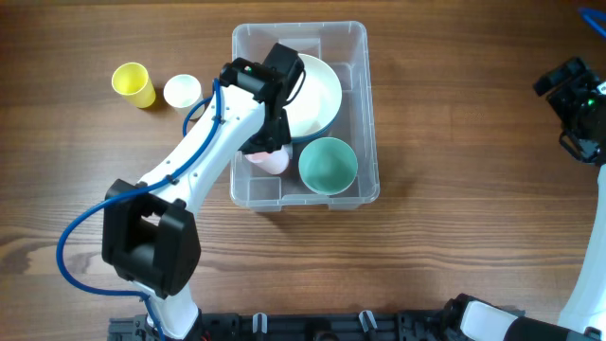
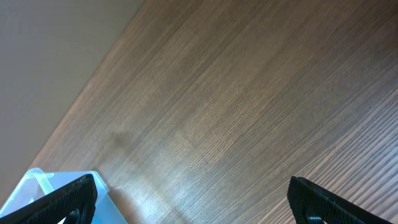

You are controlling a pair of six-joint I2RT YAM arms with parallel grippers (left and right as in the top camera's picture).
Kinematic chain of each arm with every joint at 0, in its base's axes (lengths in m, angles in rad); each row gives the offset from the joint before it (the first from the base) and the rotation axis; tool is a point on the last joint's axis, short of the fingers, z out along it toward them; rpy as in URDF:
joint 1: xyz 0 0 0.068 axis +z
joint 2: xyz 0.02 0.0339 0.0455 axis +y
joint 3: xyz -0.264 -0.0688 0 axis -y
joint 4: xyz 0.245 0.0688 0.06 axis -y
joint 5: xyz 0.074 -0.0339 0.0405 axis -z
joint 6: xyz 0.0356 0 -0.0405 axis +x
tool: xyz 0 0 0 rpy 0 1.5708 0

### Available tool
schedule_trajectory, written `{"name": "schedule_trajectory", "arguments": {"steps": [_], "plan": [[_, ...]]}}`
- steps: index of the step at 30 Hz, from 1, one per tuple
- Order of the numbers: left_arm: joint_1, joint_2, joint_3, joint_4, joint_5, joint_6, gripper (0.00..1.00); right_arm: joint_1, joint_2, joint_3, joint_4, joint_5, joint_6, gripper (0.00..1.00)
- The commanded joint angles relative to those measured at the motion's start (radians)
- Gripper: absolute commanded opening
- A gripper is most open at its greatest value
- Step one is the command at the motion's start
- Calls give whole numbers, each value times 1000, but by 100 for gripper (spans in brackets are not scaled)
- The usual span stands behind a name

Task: Pack container
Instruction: 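Place the pink cup in the container's front left and release, then move the left gripper to the yellow cup and grasp it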

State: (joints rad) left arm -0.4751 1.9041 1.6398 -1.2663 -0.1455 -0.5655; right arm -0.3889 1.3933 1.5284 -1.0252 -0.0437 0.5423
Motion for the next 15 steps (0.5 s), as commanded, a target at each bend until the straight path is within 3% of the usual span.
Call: {"name": "schedule_trajectory", "arguments": {"steps": [1,4,7,10,12,15], "plan": [[25,-23,3,-33,21,8,33,2,8,10,0,14,9,100],[68,-124,51,-71,21,9,50,2,8,10,0,14,10,100],[238,-302,92,-29,21,25,81,2,8,10,0,14,10,100],[475,-352,92,3,21,65,83,2,8,10,0,14,9,100],[672,-301,92,18,116,171,80,2,8,10,0,14,9,100],[824,-185,92,75,261,204,75,2,8,10,0,14,9,100]]}}
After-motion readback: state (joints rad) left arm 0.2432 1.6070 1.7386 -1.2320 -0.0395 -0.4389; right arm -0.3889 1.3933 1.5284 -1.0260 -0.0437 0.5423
